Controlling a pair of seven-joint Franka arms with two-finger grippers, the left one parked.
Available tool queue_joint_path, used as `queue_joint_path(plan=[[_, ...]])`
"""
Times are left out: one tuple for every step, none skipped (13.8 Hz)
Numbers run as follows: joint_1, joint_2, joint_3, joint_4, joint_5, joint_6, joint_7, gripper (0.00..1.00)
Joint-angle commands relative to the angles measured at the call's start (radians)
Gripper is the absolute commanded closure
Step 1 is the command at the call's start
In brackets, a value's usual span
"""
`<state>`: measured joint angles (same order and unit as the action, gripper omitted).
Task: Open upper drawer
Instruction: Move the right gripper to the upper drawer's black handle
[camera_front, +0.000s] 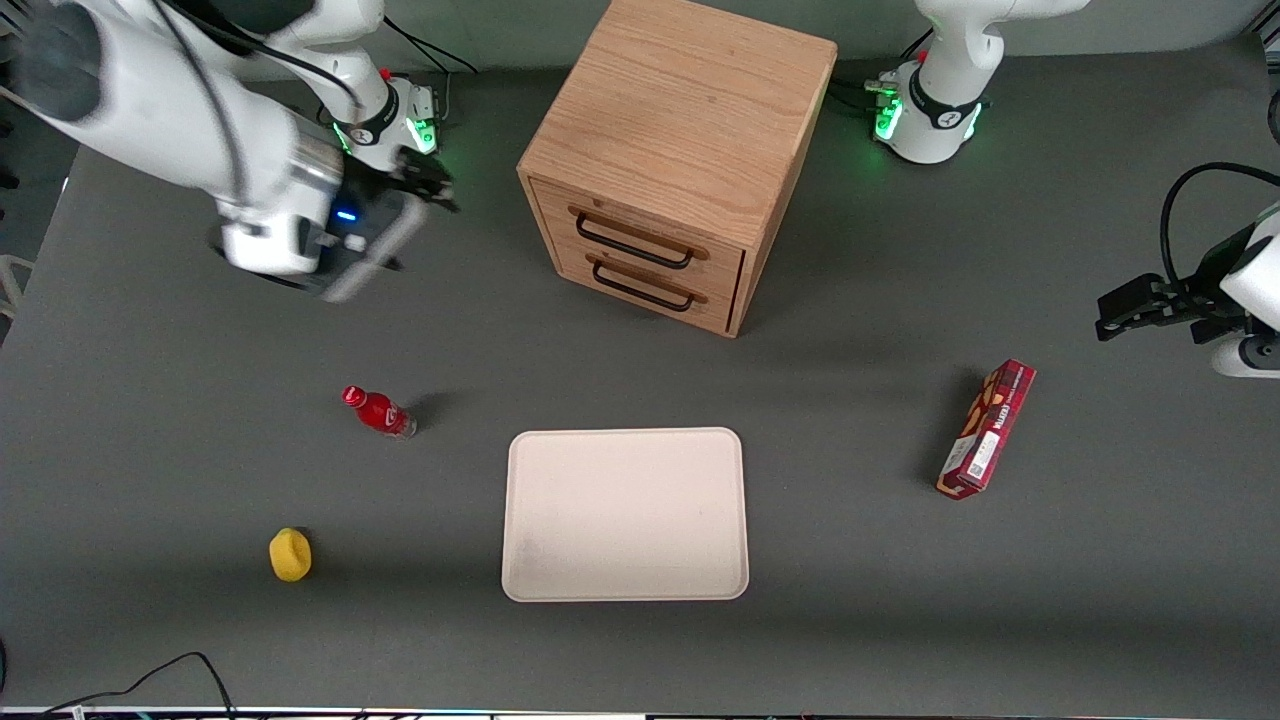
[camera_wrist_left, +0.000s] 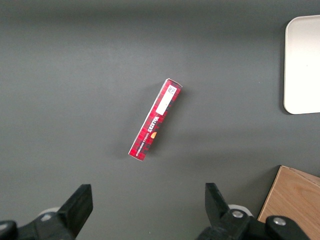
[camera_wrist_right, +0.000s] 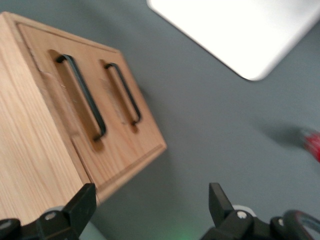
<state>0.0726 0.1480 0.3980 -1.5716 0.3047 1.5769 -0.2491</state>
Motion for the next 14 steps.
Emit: queue_joint_path(plan=[[-0.004, 0.148, 0.082, 0.090, 0.024, 0.044, -0.036, 0.00], [0.002, 0.188, 0.105, 0.088, 0.024, 0.078, -0.036, 0.00], [0.012, 0.227, 0.122, 0.091, 0.024, 0.106, -0.036, 0.00], [0.019, 0.260, 0.140, 0.091, 0.019, 0.145, -0.033, 0.00], [0.036, 0.286, 0.162, 0.087, 0.013, 0.187, -0.030, 0.00], [0.041, 0.310, 0.176, 0.085, 0.010, 0.210, -0.027, 0.00], [0.044, 0.330, 0.191, 0.084, 0.008, 0.224, -0.026, 0.00], [0.055, 0.343, 0.205, 0.078, 0.007, 0.239, -0.025, 0.00], [0.067, 0.344, 0.205, 0.067, -0.002, 0.251, -0.025, 0.00], [0.079, 0.350, 0.205, 0.058, -0.024, 0.265, -0.024, 0.00], [0.079, 0.360, 0.209, 0.047, -0.036, 0.281, -0.024, 0.00], [0.081, 0.369, 0.220, 0.036, -0.038, 0.302, -0.022, 0.00], [0.090, 0.370, 0.223, 0.024, -0.038, 0.322, -0.019, 0.00], [0.098, 0.378, 0.223, 0.012, -0.039, 0.343, -0.007, 0.00]])
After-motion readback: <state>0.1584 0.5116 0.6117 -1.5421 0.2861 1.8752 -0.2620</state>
